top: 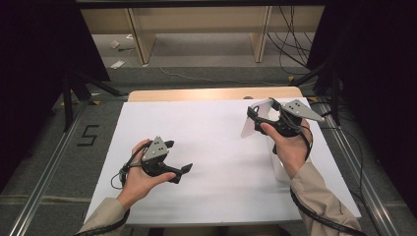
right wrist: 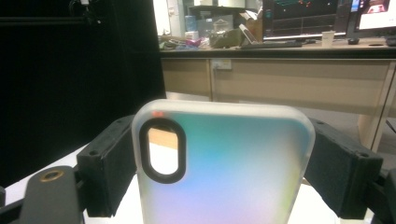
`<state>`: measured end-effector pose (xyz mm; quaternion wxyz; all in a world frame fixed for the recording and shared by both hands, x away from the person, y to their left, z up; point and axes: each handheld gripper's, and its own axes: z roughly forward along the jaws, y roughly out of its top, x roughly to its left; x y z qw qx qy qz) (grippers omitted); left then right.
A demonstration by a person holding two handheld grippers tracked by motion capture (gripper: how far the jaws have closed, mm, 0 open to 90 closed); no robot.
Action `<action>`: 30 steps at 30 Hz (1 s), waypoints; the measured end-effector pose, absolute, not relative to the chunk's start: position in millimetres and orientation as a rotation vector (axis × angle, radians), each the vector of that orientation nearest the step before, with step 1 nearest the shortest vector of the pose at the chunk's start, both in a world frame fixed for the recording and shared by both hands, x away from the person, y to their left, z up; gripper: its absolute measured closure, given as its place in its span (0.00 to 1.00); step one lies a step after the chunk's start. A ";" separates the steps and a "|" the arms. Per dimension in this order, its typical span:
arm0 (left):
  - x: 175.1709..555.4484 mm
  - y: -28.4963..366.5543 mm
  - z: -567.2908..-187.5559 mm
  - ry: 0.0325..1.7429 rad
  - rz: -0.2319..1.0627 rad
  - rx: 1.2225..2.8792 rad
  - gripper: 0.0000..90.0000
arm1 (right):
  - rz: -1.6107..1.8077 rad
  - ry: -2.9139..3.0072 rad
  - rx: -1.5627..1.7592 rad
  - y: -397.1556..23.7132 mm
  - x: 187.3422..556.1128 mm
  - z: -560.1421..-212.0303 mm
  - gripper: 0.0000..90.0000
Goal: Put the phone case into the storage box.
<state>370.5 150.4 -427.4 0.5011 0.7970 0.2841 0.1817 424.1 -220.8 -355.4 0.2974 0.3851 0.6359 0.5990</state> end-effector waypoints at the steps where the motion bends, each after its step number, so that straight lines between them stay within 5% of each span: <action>1: 370.6 150.5 -427.5 0.687 0.439 1.926 0.00 | 1.591 1.687 1.023 -221.5 424.4 -355.2 0.20; 30: 371.3 150.3 -428.8 0.689 0.438 1.926 0.00 | 1.547 1.631 1.061 -239.4 426.9 -349.5 0.20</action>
